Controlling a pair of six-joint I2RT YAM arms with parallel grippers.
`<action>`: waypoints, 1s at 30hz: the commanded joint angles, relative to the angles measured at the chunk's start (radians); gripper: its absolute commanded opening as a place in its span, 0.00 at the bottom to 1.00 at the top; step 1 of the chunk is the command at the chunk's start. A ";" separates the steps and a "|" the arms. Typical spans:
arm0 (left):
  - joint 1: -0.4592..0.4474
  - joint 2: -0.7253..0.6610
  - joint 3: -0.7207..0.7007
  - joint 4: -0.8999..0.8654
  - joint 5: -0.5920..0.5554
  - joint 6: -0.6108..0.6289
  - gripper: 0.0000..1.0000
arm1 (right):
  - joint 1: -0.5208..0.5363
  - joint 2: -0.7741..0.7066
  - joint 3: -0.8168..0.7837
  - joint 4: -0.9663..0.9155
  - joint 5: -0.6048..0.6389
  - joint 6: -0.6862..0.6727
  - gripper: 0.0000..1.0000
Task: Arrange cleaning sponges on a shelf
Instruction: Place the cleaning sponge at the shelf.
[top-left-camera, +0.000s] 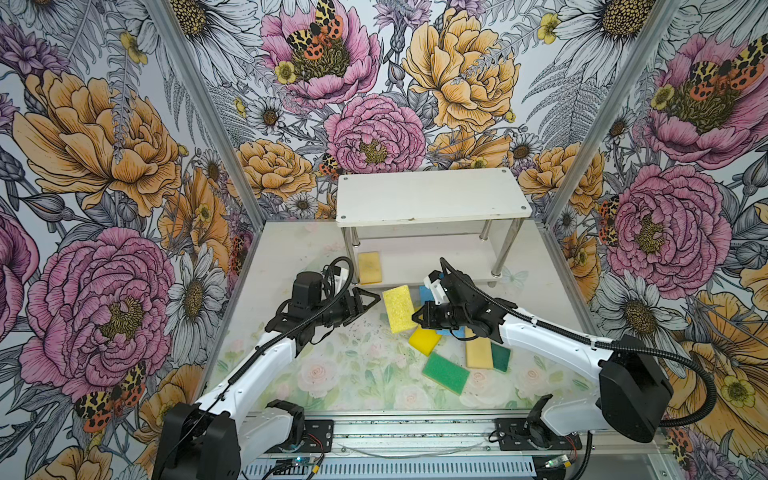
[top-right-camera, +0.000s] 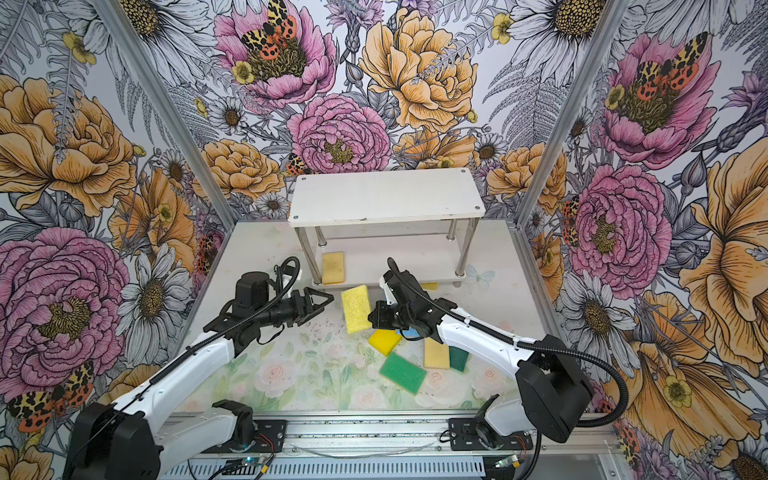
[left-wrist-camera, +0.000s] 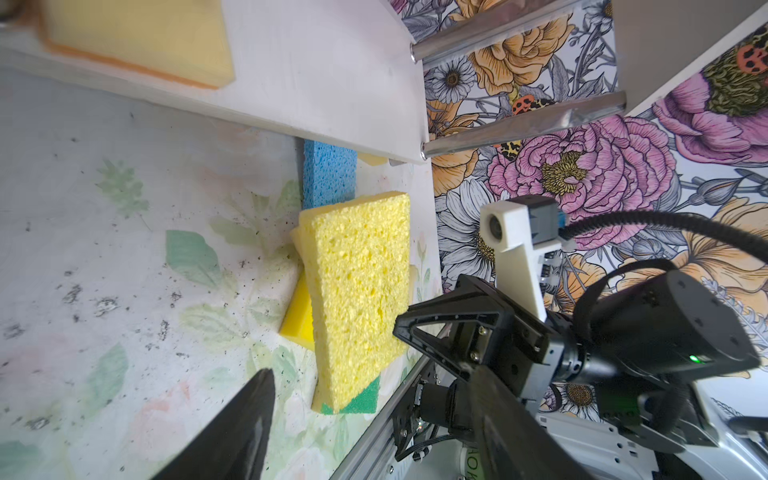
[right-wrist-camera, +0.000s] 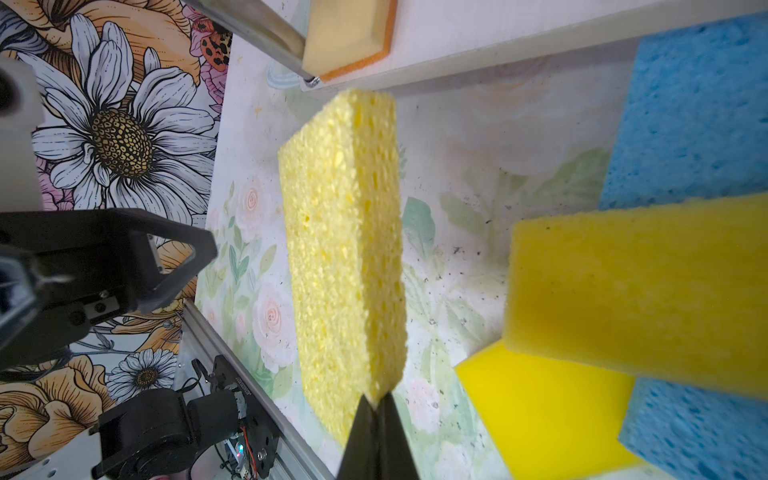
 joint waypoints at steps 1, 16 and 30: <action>0.056 -0.091 -0.035 -0.064 -0.033 -0.005 0.80 | -0.019 -0.029 0.044 0.013 0.073 0.013 0.00; 0.216 -0.242 -0.160 -0.103 0.001 -0.025 0.85 | -0.090 0.068 0.127 0.125 0.131 0.019 0.00; 0.253 -0.216 -0.162 -0.106 0.045 -0.003 0.86 | -0.117 0.273 0.189 0.368 0.086 0.070 0.00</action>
